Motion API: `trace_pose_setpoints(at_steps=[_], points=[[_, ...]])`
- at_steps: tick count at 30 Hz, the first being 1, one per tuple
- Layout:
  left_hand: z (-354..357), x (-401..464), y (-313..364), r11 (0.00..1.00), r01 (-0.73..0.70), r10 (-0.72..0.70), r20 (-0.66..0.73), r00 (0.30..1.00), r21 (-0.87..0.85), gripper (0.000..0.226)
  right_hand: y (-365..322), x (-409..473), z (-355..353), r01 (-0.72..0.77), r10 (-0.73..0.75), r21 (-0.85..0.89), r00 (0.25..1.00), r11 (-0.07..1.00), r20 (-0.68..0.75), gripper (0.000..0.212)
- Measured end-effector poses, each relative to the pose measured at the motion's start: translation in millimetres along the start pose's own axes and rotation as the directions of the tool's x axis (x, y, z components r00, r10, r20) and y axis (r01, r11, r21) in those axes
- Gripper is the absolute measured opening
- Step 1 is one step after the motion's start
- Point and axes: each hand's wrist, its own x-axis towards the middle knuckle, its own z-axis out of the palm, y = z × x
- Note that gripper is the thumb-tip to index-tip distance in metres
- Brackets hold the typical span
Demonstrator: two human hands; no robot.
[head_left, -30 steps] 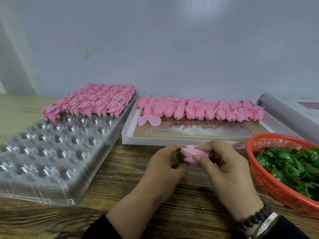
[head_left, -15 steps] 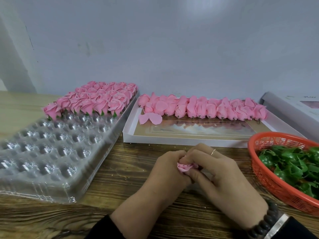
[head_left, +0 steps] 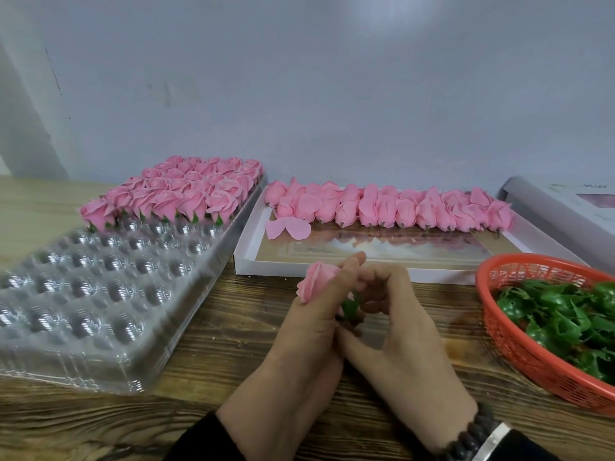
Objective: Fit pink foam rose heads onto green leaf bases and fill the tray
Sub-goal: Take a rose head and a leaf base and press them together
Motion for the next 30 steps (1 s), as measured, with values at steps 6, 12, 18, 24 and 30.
trace_pose_setpoints(at_steps=[6, 12, 18, 24, 30], points=[[1, 2, -2, 1.0, 0.028, -0.029, 0.068, 0.997, 0.006, 0.029, -1, 3, 0, -0.059, 0.061, 0.051, 0.997, 0.997, -0.042, 0.029], [-3, 4, 3, 1.0, 0.025, -0.026, 0.138, 0.99, 0.009, 0.013, -2, 7, -8, -0.196, 0.134, 0.514, 0.979, 0.835, 0.154, 0.022], [-2, 4, 2, 1.0, -0.012, 0.012, 0.059, 0.998, 0.012, 0.019, 2, 3, -2, -0.203, 0.179, 0.315, 0.978, 0.927, 0.106, 0.04], [-2, 4, 1, 0.998, -0.012, 0.007, 0.088, 0.996, 0.062, 0.019, -1, 4, -2, -0.185, 0.169, 0.273, 0.982, 0.944, 0.081, 0.026], [-4, 6, 3, 0.99, 0.006, -0.018, 0.084, 0.996, 0.138, 0.022, -4, 6, -10, -0.358, 0.248, 0.514, 0.93, 0.78, 0.27, 0.027]])
